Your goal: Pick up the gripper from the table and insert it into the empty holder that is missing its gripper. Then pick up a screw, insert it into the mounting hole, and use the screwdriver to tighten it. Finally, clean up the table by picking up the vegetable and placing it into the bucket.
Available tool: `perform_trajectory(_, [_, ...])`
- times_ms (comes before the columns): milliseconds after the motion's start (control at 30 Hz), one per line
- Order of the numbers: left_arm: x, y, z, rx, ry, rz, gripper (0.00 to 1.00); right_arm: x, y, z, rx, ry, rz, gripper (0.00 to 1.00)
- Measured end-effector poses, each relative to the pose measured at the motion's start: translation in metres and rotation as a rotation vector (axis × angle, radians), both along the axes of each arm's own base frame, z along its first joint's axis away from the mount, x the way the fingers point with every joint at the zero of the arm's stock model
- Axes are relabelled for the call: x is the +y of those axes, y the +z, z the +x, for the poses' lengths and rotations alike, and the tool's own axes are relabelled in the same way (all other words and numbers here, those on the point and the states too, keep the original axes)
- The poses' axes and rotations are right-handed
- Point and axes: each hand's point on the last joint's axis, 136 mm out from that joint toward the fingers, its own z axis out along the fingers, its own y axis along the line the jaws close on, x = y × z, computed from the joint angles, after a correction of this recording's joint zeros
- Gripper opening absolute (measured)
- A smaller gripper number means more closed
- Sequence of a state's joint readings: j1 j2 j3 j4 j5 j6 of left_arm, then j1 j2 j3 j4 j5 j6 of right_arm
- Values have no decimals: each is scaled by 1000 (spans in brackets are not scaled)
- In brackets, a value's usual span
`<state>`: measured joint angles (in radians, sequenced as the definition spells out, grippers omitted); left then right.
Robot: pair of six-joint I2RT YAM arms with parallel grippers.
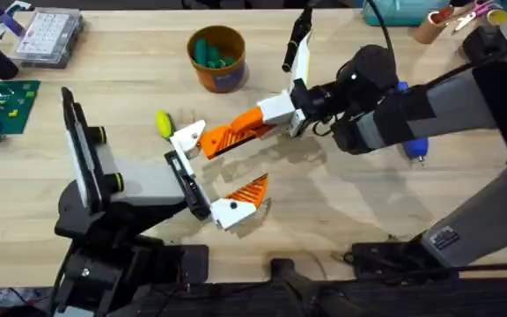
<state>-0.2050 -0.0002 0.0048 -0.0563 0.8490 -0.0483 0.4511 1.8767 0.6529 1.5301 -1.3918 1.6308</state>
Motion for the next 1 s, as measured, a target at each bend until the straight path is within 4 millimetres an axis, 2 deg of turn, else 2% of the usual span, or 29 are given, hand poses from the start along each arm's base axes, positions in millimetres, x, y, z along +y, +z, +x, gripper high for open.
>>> perform_trajectory(233, [0,-1,0,6,0,1,984,0,-3,1,36,-1,-16,21])
perform_trajectory(433, [0,-2,0,41,2,-15,984,8,-18,6,121,-33,-64,21])
perform_trajectory(1000, [0,-3,0,51,-1,-19,985,29,-15,14,110,-15,-87,21])
